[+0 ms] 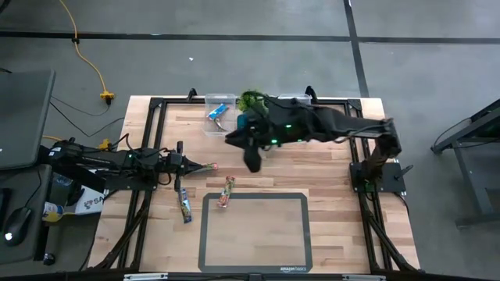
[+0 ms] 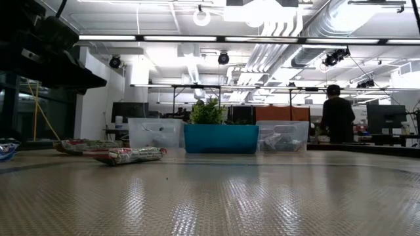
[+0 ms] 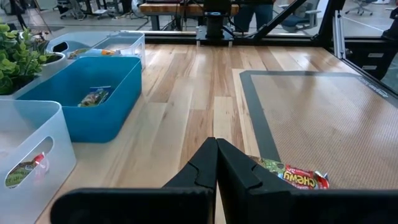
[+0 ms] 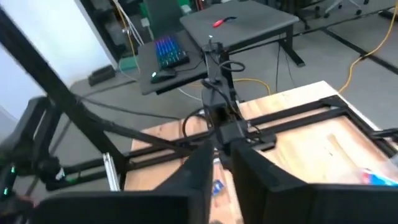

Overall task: Pick and place Granola Bars by type
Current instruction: Put the red granola bar into the left transparent bin

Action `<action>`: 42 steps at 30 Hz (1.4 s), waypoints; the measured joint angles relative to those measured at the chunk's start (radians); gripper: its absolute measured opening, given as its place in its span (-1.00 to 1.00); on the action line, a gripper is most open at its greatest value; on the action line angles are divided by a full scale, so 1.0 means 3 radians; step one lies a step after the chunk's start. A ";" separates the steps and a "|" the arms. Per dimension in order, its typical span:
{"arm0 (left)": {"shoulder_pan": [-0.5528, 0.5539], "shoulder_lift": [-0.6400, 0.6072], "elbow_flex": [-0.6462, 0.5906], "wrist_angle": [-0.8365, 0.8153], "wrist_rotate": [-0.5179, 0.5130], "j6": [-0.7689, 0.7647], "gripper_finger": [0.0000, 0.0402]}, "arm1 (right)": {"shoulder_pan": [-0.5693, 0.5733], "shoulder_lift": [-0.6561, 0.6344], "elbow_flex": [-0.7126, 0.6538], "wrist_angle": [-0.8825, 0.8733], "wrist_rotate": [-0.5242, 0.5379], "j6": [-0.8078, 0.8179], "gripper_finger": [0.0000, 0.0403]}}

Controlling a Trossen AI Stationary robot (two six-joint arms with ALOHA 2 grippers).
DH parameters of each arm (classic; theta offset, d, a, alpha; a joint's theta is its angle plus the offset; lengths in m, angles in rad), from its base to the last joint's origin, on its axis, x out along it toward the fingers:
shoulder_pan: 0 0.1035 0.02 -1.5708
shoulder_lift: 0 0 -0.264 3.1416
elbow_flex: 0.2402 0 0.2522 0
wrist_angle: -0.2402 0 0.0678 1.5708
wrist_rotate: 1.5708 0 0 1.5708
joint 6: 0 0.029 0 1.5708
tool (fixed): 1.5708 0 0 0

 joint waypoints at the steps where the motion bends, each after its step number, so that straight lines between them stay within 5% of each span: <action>1: 0.0000 -0.0001 0.0000 0.0000 0.0000 -0.0001 -0.99 | 0.0015 -0.0062 0.0000 -0.0086 0.0021 -0.0039 -0.83; 10: 0.0000 0.0000 0.0000 0.0010 -0.0025 0.0000 -0.99 | 0.0137 -0.0648 -0.0001 -0.0605 0.0076 -0.0491 -0.99; 25: 0.0001 0.0000 0.0000 0.0017 -0.0027 0.0000 -0.99 | 0.0419 -0.1779 -0.0195 -0.1296 0.0779 -0.0903 -1.00; 29: 0.0001 -0.0001 0.0000 0.0018 -0.0027 0.0000 -0.99 | 0.0432 -0.2367 -0.0937 -0.0940 0.0811 -0.0920 -1.00; 42: 0.0001 0.0000 0.0000 0.0023 -0.0064 -0.0001 -0.99 | 0.0430 -0.5103 -0.4482 0.1353 0.0899 -0.0737 -1.00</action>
